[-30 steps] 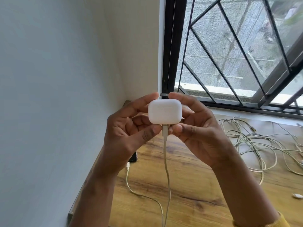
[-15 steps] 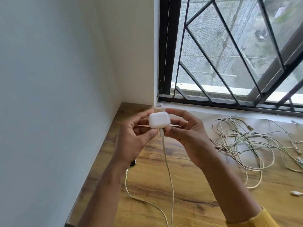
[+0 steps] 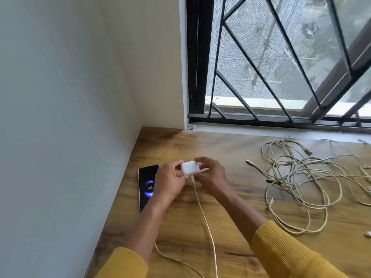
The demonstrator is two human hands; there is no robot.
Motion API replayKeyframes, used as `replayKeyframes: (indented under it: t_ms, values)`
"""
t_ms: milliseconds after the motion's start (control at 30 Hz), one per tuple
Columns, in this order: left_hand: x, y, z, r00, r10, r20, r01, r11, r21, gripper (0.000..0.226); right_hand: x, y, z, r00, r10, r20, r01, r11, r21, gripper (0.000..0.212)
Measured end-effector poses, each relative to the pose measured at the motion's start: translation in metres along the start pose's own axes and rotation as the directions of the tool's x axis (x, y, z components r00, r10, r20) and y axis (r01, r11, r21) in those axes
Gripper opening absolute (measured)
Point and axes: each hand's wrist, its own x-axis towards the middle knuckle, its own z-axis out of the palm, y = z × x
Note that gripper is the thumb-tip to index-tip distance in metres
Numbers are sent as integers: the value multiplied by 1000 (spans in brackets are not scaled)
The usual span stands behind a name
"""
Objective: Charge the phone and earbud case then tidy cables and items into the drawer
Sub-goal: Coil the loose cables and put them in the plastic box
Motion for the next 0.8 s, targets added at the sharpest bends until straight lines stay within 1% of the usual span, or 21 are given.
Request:
replayKeyframes:
  t_ms: [67, 200, 267, 433, 800]
  values:
    - [6, -6, 5, 1000, -13, 26, 12, 1000, 27, 55, 4, 5, 4, 1000, -2, 0, 2, 999, -47, 53]
    - [12, -14, 13, 999, -25, 39, 24, 999, 43, 50, 12, 14, 14, 999, -1, -37, -4, 990, -140, 47]
    - [15, -18, 17, 999, -24, 40, 21, 998, 62, 47, 16, 18, 20, 999, -7, -48, -1, 987, -163, 47]
    - [23, -24, 22, 999, 8, 36, -12, 996, 88, 50, 25, 25, 25, 997, -38, -62, 22, 971, -239, 51]
    - [22, -20, 24, 999, 14, 48, -17, 997, 71, 54, 26, 33, 27, 996, -47, -74, 24, 958, -287, 51]
